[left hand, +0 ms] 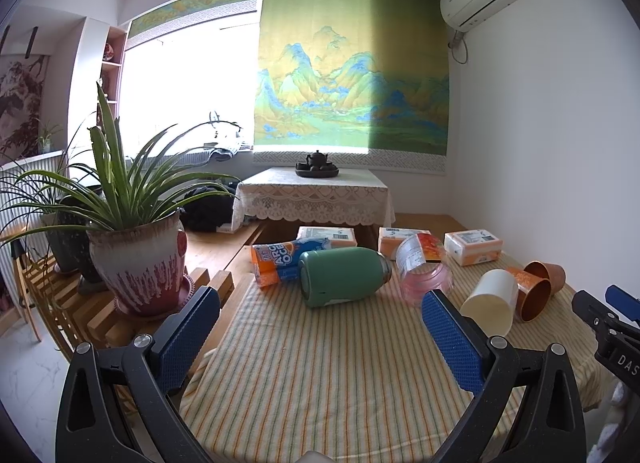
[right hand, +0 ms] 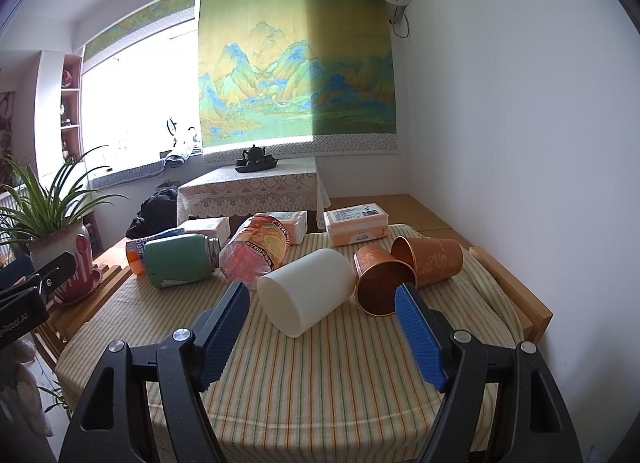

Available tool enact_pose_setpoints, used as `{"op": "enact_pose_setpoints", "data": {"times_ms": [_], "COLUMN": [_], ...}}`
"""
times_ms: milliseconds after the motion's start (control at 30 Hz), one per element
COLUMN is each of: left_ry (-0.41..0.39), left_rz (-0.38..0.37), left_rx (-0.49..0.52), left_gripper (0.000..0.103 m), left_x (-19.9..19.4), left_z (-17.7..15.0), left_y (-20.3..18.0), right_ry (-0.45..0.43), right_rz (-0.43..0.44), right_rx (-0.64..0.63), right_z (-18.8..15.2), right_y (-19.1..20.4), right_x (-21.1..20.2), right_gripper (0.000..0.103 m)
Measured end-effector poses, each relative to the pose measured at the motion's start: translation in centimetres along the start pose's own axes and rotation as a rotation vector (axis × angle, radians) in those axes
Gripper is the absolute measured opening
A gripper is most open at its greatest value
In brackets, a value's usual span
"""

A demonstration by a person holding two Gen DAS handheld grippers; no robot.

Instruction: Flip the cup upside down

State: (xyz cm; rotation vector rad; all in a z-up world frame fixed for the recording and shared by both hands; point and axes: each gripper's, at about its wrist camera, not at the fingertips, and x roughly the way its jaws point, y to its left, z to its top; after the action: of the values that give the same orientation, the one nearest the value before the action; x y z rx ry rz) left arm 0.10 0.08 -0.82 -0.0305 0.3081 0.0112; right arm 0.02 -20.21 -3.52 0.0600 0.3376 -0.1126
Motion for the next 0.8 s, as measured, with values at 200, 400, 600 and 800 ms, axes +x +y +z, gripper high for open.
{"op": "enact_pose_setpoints", "data": {"times_ms": [200, 400, 600, 800], "left_ry": [0.002, 0.004, 0.009, 0.025], "left_rz": [-0.003, -0.006, -0.014, -0.031], "left_rx": [0.001, 0.004, 0.011, 0.024], "left_gripper": [0.102, 0.102, 0.102, 0.102], "left_x": [0.1, 0.1, 0.4, 0.9], "left_z": [0.1, 0.0, 0.0, -0.2], "left_y": [0.0, -0.2, -0.6, -1.0], "right_ry": [0.003, 0.007, 0.017, 0.036], "right_rz": [0.0, -0.001, -0.003, -0.009], "right_rx": [0.001, -0.001, 0.004, 0.027], "right_z": [0.1, 0.1, 0.2, 0.4], "right_y": [0.1, 0.1, -0.2, -1.4], "right_x": [0.1, 0.1, 0.4, 0.9], "right_gripper": [0.072, 0.072, 0.072, 0.077]}}
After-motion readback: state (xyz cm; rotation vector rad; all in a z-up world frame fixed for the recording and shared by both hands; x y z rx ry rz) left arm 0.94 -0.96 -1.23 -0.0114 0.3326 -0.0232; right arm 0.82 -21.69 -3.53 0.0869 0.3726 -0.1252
